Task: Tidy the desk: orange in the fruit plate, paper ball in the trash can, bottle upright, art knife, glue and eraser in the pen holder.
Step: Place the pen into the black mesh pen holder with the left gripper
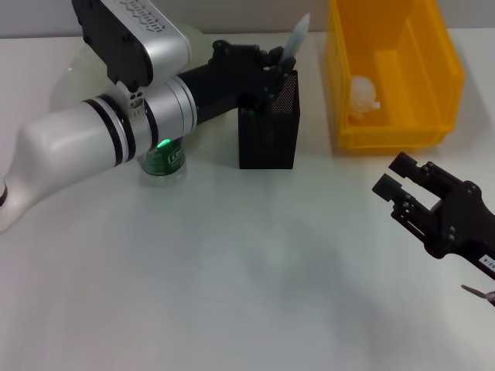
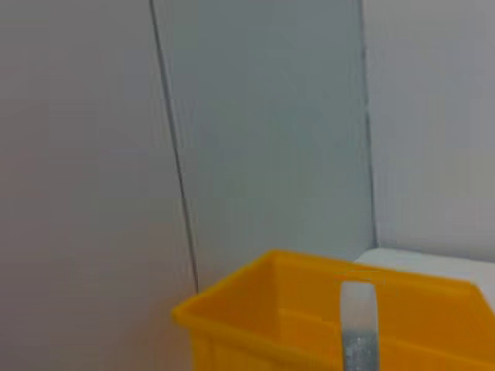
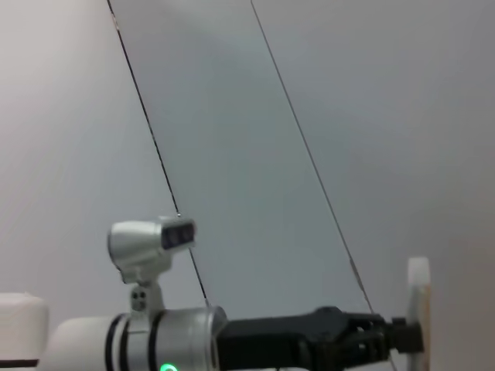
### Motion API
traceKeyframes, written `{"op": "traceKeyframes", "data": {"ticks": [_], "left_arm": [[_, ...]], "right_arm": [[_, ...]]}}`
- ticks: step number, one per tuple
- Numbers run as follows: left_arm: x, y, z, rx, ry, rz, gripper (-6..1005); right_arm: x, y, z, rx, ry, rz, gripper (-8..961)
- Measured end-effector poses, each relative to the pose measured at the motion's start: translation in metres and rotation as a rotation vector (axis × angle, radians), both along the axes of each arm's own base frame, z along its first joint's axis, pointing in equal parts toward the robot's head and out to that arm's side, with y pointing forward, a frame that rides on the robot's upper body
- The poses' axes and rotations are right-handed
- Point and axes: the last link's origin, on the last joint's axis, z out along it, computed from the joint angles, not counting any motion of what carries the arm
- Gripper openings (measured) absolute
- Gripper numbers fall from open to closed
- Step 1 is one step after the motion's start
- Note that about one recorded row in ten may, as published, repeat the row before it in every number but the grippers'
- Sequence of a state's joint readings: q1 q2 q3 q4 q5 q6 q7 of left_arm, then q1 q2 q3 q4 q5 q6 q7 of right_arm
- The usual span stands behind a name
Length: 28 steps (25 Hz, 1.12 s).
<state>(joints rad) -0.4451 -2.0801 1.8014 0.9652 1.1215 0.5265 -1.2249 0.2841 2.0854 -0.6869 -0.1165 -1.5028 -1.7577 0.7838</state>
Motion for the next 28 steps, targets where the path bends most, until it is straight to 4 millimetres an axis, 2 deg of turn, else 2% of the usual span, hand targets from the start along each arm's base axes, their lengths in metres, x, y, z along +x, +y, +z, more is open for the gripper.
{"op": "traceKeyframes", "data": {"ticks": [10, 15, 17, 20, 24, 28], "left_arm": [[-0.006, -0.001, -0.004, -0.011, 0.010, 0.016, 151], [-0.007, -0.004, -0.004, -0.022, 0.008, 0.010, 315], [-0.004, -0.008, -0.003, -0.038, -0.008, -0.010, 328], [0.005, -0.019, 0.003, -0.098, -0.069, -0.095, 346], [0.014, -0.035, 0.025, -0.179, -0.206, -0.227, 371], [0.014, -0.047, 0.047, -0.261, -0.333, -0.274, 397]], "right_arm": [[-0.001, -0.003, -0.003, -0.011, 0.007, 0.004, 490], [-0.001, -0.004, -0.003, -0.010, 0.006, 0.003, 490], [-0.001, -0.004, -0.003, -0.010, 0.007, 0.002, 490], [0.000, -0.005, -0.003, -0.012, 0.010, 0.000, 490], [0.000, -0.006, -0.003, -0.012, 0.012, -0.002, 491], [0.000, -0.006, -0.003, -0.012, 0.011, -0.003, 491]]}}
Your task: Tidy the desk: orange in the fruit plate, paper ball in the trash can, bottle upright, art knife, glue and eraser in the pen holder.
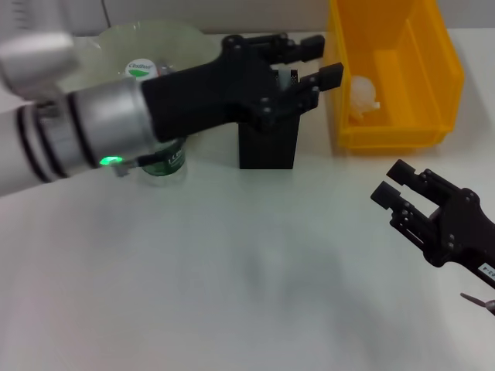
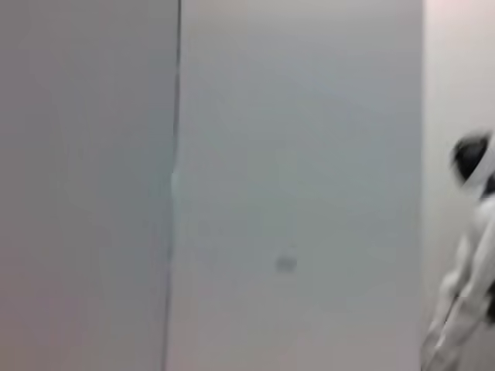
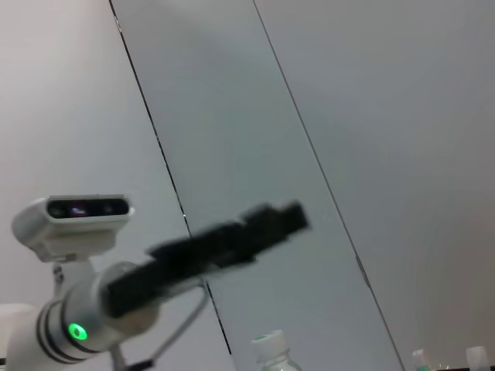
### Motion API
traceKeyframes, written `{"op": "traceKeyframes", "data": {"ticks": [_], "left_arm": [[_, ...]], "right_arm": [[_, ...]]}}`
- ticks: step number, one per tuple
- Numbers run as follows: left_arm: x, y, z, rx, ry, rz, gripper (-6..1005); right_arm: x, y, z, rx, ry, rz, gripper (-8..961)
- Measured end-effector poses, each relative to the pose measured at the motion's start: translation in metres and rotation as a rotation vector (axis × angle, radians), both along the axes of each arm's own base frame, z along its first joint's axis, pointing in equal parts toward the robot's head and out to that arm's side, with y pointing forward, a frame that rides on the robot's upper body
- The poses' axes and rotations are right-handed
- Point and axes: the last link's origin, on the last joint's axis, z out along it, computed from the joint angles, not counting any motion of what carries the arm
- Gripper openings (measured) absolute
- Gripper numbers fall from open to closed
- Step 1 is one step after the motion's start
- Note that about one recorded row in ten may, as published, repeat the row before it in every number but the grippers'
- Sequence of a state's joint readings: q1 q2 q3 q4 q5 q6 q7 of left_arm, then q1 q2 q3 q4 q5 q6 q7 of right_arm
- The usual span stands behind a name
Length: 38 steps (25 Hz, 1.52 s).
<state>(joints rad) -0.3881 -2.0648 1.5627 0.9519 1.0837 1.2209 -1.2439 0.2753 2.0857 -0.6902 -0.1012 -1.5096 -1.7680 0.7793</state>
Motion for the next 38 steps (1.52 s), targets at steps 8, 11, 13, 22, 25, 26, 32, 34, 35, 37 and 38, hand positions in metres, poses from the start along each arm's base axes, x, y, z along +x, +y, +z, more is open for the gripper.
{"op": "traceKeyframes", "data": {"ticks": [8, 11, 13, 22, 25, 26, 32, 34, 35, 37, 38], "left_arm": [[-0.036, -0.035, 0.028, -0.032, -0.091, -0.085, 447], [-0.052, -0.040, 0.032, -0.031, -0.081, -0.063, 648], [-0.074, -0.047, 0.034, -0.063, -0.040, -0.029, 724], [-0.113, -0.064, 0.027, -0.141, 0.091, 0.034, 842], [-0.118, -0.071, 0.020, -0.146, 0.121, 0.022, 842], [-0.119, -0.073, 0.019, -0.148, 0.127, 0.018, 842], [-0.123, -0.077, 0.018, -0.147, 0.135, 0.020, 842], [-0.125, -0.079, 0.019, -0.148, 0.138, 0.026, 842], [-0.127, -0.080, 0.019, -0.149, 0.139, 0.031, 842], [-0.128, -0.081, 0.020, -0.149, 0.139, 0.032, 842], [-0.128, -0.081, 0.020, -0.150, 0.139, 0.034, 842]], "right_arm": [[-0.001, 0.004, 0.002, -0.036, -0.018, 0.031, 489], [-0.002, 0.004, 0.003, -0.050, -0.051, 0.067, 489], [-0.004, 0.004, 0.005, -0.061, -0.068, 0.104, 490], [-0.018, 0.011, 0.006, -0.147, -0.152, 0.288, 494], [-0.023, 0.013, 0.001, -0.191, -0.179, 0.342, 495], [-0.023, 0.013, 0.001, -0.191, -0.179, 0.342, 509], [-0.026, 0.022, -0.007, -0.315, -0.250, 0.356, 594], [-0.028, 0.023, -0.010, -0.343, -0.269, 0.368, 623], [-0.029, 0.023, -0.011, -0.356, -0.275, 0.378, 637], [-0.029, 0.023, -0.011, -0.356, -0.274, 0.379, 665], [-0.030, 0.023, -0.011, -0.356, -0.273, 0.381, 703]]}}
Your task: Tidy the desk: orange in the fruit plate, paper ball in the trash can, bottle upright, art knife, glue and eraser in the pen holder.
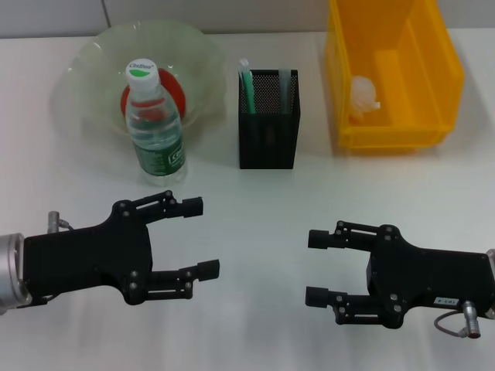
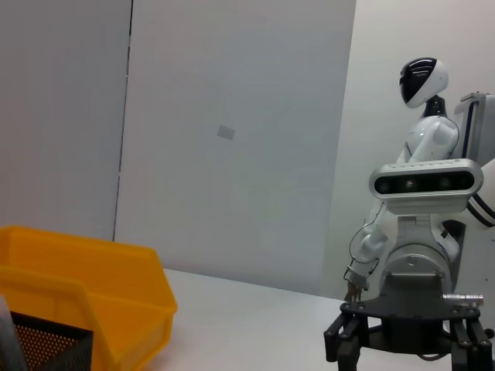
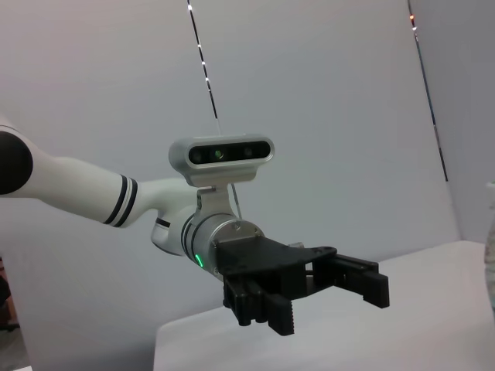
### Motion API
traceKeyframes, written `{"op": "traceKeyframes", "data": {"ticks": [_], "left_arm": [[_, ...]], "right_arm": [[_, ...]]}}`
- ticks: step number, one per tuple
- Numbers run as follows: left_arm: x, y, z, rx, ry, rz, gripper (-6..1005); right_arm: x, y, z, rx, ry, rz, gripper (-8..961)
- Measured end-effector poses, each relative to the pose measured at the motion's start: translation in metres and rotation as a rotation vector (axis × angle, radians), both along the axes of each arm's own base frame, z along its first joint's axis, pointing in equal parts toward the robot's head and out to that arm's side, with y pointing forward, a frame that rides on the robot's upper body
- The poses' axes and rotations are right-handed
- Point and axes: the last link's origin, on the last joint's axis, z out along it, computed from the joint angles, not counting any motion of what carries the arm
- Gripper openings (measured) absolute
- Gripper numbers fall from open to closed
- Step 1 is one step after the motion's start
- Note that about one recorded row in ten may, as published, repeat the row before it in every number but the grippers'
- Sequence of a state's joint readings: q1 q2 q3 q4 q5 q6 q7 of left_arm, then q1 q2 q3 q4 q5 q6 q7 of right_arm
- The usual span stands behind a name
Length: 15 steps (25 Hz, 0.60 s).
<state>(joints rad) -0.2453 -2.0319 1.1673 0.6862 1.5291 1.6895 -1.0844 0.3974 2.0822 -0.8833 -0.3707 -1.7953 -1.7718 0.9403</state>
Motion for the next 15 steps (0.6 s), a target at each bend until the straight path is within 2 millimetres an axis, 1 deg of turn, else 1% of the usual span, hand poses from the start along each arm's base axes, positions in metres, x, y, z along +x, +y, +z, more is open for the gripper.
{"op": "traceKeyframes", "data": {"ticks": [1, 7, 15], "left_arm": [[-0.0003, -0.0007, 0.0002, -0.001, -0.001, 0.000, 842], [-0.0017, -0.0037, -0.0021, -0.024, 0.015, -0.008, 842], [-0.0011, -0.0043, -0.0072, -0.041, 0.031, -0.013, 842]], "right_arm": [[-0.0002, -0.0004, 0.0002, 0.001, 0.002, 0.003, 741], [0.0027, -0.0010, 0.0041, 0.036, -0.016, 0.031, 741], [0.0003, 0.0034, 0.0028, 0.052, -0.015, 0.032, 742]]}}
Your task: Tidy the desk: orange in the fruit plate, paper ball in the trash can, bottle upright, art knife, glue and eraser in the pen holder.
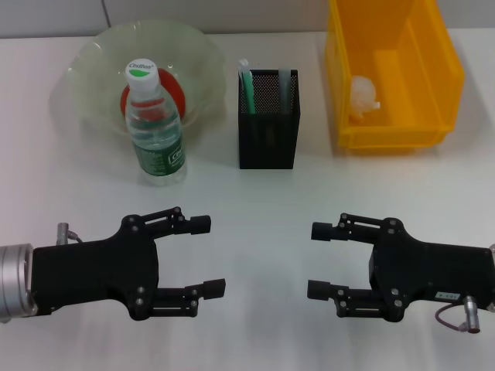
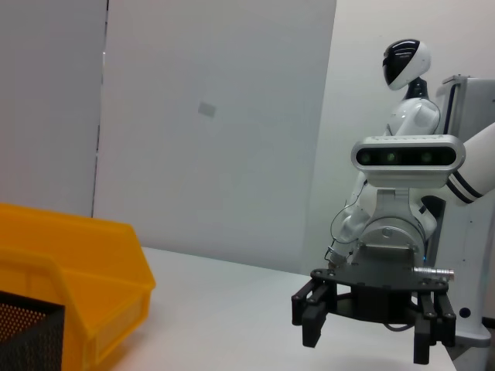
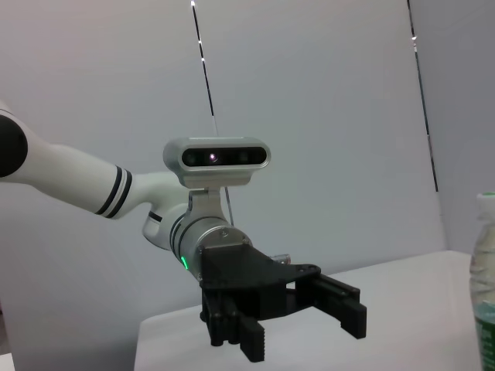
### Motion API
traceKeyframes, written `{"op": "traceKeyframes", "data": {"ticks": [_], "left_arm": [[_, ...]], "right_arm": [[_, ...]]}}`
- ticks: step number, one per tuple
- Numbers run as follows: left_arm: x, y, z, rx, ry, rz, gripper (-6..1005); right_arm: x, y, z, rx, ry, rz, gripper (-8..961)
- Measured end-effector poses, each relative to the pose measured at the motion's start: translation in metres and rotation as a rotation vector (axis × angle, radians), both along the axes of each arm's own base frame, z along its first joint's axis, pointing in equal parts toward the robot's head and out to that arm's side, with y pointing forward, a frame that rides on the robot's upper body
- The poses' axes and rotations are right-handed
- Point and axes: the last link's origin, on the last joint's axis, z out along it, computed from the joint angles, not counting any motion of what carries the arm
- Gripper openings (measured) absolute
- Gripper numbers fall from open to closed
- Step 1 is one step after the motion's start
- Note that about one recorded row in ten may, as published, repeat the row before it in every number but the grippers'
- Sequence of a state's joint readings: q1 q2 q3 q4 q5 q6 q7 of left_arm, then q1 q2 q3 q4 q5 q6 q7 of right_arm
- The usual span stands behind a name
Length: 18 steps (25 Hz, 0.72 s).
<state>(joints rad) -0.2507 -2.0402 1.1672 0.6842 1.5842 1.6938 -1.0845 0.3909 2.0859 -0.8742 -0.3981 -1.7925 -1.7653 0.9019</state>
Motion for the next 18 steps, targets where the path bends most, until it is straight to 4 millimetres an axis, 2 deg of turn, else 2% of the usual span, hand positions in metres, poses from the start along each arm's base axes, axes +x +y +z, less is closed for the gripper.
{"op": "traceKeyframes", "data": {"ticks": [18], "left_arm": [[-0.0050, -0.0039, -0.0019, 0.015, 0.001, 0.019, 842]], "right_arm": [[-0.0072, 0.0049, -0.0010, 0.007, 0.026, 0.010, 741]]}}
